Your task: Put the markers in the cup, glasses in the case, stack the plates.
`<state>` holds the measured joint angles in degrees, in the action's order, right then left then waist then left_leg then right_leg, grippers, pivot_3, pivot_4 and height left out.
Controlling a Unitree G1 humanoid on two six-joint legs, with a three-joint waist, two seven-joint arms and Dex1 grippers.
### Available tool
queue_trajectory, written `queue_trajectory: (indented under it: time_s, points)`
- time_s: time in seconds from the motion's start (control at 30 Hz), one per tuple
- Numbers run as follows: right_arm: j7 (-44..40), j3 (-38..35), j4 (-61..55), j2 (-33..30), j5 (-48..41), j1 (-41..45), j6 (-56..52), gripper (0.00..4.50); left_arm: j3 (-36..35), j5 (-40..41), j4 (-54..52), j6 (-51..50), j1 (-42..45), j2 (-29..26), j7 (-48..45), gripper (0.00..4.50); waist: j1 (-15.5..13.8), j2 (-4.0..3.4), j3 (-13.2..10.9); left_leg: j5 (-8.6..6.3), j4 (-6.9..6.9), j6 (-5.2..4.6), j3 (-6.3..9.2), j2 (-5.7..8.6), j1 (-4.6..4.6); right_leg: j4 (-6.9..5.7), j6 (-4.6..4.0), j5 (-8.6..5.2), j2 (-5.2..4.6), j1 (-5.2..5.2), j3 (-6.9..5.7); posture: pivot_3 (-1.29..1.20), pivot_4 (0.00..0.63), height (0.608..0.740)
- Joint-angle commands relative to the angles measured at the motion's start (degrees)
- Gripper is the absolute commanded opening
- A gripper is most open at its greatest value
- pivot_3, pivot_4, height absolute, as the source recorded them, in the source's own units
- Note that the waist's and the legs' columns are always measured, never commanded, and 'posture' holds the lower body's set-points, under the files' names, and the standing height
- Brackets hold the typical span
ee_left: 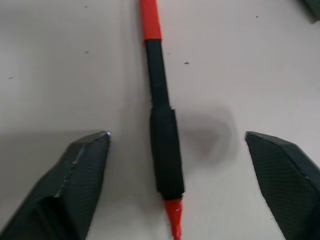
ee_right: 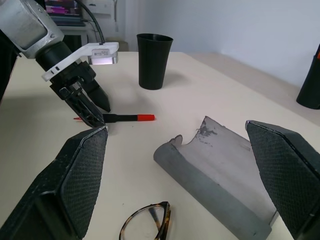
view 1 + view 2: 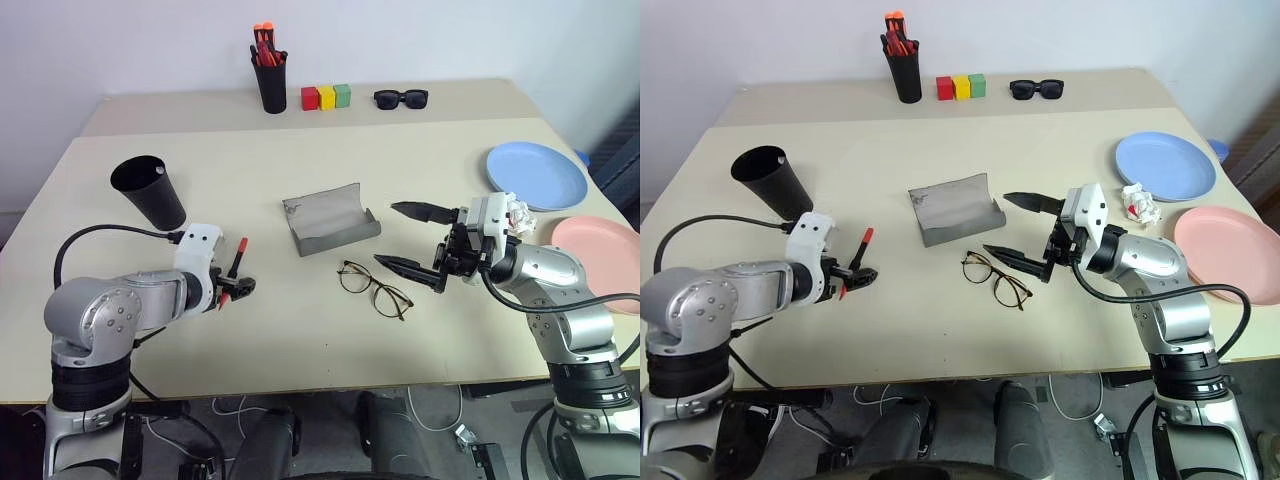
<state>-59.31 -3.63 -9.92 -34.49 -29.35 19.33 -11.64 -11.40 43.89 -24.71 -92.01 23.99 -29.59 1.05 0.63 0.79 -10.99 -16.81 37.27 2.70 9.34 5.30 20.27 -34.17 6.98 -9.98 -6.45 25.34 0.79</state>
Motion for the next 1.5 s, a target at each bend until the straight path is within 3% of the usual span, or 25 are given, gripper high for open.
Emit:
queue_trajectory:
  time_s: [0.03, 0.2, 0.33, 0.4, 0.47, 0.53, 0.77, 1.1, 1.5]
  points:
    - [0.5, -0.9, -0.6, 0.2, 0.1, 1.0, 1.4, 4.5, 0.8, 0.3, -0.1, -0.5, -0.3, -0.1, 0.2, 2.65, 0.0, 0.0, 0.0, 0.0, 0.0, 0.0, 0.0, 0.0, 0.0, 0.0, 0.0, 0.0, 0.0, 0.0, 0.01, 0.0, 0.15, 0.74]
    - [0.7, -0.9, 0.1, 0.1, 0.7, 0.9, 2.0, 4.5, 1.5, -1.1, -0.8, -0.5, -0.3, -0.6, 0.0, 0.07, -0.1, 0.0, 0.0, 0.0, 0.02, 0.0, -0.01, 0.0, 0.0, 0.0, 0.0, 0.0, 0.0, -0.02, 0.01, 0.0, 0.15, 0.74]
    - [0.9, -0.7, 0.2, 0.4, 1.1, 1.0, 2.3, 4.5, 1.6, -4.5, -1.1, 4.9, 1.4, -0.4, -1.5, 0.02, 0.0, 0.0, 0.0, 0.0, 0.01, 0.0, -0.02, 0.01, -0.02, -0.01, 0.0, 0.0, 0.0, -0.02, 0.02, 0.0, 0.15, 0.74]
    - [0.9, -0.5, 0.5, 0.6, 1.3, 1.3, 2.5, 4.5, 3.5, -8.2, -0.6, 15.0, 2.4, -1.9, -4.3, 0.02, -0.1, 0.01, 0.0, 0.0, 0.02, 0.0, -0.03, 0.01, 0.0, 0.0, 0.0, 0.0, 0.0, -0.01, 0.02, 0.0, 0.15, 0.74]
    - [0.8, -0.3, 0.8, 0.8, 1.4, 1.7, 2.7, 4.5, 3.3, -13.6, 2.1, 32.4, 4.5, -1.6, -8.3, 0.02, -0.2, 0.01, 0.0, 0.01, 0.03, 0.02, -0.03, 0.0, 0.02, 0.03, -0.02, 0.02, 0.0, -0.01, 0.02, 0.0, 0.15, 0.74]
    - [0.8, -0.2, 1.1, 0.9, 1.5, 2.0, 2.7, 4.5, 0.7, -15.4, 5.0, 45.5, 6.8, 1.0, -11.4, 0.02, -0.3, 0.01, 0.0, 0.02, 0.02, 0.05, -0.05, -0.01, 0.04, 0.08, -0.07, 0.05, 0.0, -0.01, 0.01, 0.0, 0.15, 0.74]
    - [0.8, 0.4, 1.5, 1.4, 1.7, 2.7, 2.7, 4.5, -2.1, -27.0, 20.1, 73.4, 10.8, -2.2, -14.8, 0.02, 0.1, 0.0, 0.0, 0.05, -0.09, 0.09, -0.32, -0.02, -0.04, 0.16, -0.06, 0.06, 0.0, 0.04, 0.13, 0.0, 0.15, 0.74]
    - [1.0, 0.4, 0.8, 1.2, 1.7, 2.5, 2.1, 4.5, -8.5, -28.1, 47.8, 89.6, 17.1, -2.6, -15.7, 0.02, -0.1, 0.01, 0.0, 0.0, 0.05, -0.01, -0.29, 0.0, 0.03, 0.16, 0.04, 0.13, -0.03, 0.04, 0.12, 0.0, 0.15, 0.74]
    - [1.6, -0.2, 0.2, 0.5, 1.8, 2.2, 1.6, 4.5, -7.9, -30.6, 51.2, 96.8, 11.5, -0.6, -16.0, 0.02, 0.0, 0.02, 0.0, -0.01, 0.05, -0.03, -0.29, -0.01, 0.03, 0.15, 0.06, 0.16, -0.03, 0.05, 0.12, 0.0, 0.15, 0.74]
